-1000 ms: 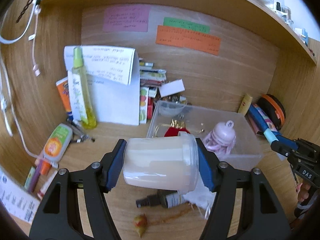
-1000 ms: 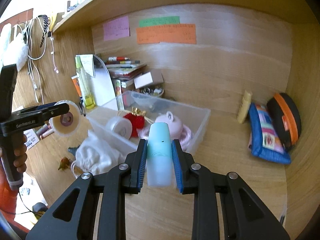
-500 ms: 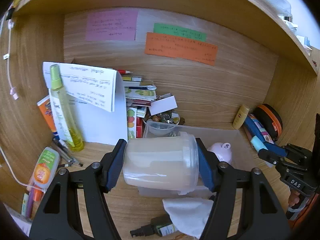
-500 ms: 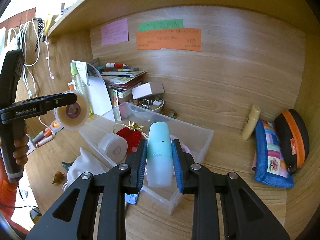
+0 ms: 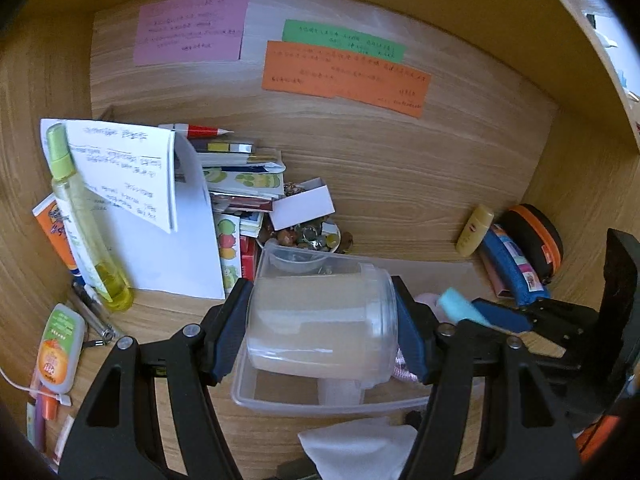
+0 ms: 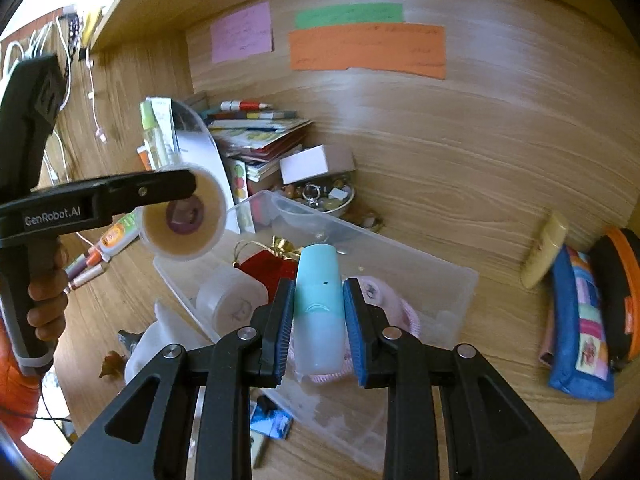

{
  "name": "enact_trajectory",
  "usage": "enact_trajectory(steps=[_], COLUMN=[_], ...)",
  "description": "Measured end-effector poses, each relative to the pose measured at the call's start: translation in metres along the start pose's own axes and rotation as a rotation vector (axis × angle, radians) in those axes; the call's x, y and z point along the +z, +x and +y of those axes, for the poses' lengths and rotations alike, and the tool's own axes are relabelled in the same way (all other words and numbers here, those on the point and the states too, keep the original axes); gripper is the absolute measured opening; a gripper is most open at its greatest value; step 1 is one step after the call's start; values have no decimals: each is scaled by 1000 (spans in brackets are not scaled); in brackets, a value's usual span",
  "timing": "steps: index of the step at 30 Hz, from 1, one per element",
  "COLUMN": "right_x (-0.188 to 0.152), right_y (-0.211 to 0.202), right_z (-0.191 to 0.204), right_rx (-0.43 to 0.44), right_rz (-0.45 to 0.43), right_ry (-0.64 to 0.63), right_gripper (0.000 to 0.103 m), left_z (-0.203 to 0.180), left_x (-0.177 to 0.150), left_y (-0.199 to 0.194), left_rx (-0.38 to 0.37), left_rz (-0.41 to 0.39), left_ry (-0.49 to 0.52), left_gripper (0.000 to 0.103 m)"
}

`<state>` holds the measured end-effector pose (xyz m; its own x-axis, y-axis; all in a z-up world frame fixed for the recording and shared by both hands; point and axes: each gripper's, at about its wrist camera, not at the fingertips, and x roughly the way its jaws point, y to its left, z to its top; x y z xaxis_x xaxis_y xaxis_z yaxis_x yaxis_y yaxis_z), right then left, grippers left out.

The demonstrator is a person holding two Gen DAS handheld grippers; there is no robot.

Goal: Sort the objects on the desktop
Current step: 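Lift and carry the cream jar and light-blue tube toward the clear box, then lower both tools into the clear box and open them to release jar and tube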

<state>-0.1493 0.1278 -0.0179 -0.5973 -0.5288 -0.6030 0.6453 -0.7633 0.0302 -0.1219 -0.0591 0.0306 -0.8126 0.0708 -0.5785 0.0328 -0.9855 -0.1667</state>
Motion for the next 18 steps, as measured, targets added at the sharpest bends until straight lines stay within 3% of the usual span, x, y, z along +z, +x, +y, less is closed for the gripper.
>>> enact_trajectory(steps=[18], right_x=[3], right_y=[55], right_z=[12], right_rx=[-12], right_rz=[91], right_ry=[-40], right_gripper=[23], left_z=[-2], left_x=[-4], left_y=[53], left_rx=[29], left_rz=[88], left_ry=[25], left_gripper=[66])
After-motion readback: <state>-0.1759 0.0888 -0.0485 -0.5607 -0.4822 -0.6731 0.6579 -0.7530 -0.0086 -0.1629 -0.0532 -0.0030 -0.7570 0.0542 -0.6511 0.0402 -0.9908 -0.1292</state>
